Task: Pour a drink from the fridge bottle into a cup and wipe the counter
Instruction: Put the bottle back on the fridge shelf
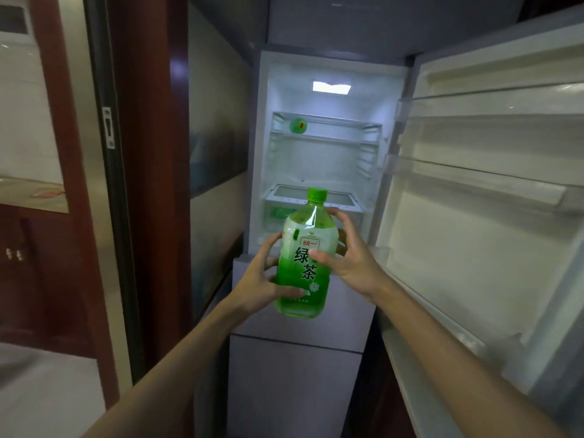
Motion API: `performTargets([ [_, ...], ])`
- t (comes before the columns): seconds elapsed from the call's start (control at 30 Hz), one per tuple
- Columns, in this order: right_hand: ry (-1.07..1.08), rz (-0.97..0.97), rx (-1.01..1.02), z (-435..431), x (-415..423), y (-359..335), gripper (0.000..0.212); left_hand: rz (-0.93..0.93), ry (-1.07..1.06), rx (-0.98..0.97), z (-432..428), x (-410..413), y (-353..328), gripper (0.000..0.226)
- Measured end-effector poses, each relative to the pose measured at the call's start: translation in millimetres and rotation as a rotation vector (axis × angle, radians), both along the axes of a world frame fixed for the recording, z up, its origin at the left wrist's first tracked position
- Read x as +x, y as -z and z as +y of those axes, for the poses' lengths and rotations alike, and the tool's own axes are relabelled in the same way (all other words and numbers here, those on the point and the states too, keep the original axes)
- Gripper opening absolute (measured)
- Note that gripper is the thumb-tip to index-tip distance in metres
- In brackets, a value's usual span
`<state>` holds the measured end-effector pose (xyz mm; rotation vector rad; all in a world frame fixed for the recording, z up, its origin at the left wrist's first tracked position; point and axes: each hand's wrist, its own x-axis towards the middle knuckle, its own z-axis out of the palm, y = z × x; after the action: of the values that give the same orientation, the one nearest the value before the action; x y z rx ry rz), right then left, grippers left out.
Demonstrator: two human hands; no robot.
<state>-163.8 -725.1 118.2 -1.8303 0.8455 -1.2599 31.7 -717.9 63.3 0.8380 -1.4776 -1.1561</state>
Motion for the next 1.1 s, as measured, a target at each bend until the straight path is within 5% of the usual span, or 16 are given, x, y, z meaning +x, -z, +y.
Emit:
performTargets([
  [0.4, 0.043, -0.025, 0.01, -144.7, 19.6, -3.2, 0.068, -0.027, 0.023, -0.015, -152.5, 21.0, -3.2, 0.115],
  [1.1, 0.017, -0.074, -0.006, -477.5, -18.1, -30.1, 0.063, -0.048, -0.057, -0.088, -486.6, -24.1, -29.0, 0.093],
])
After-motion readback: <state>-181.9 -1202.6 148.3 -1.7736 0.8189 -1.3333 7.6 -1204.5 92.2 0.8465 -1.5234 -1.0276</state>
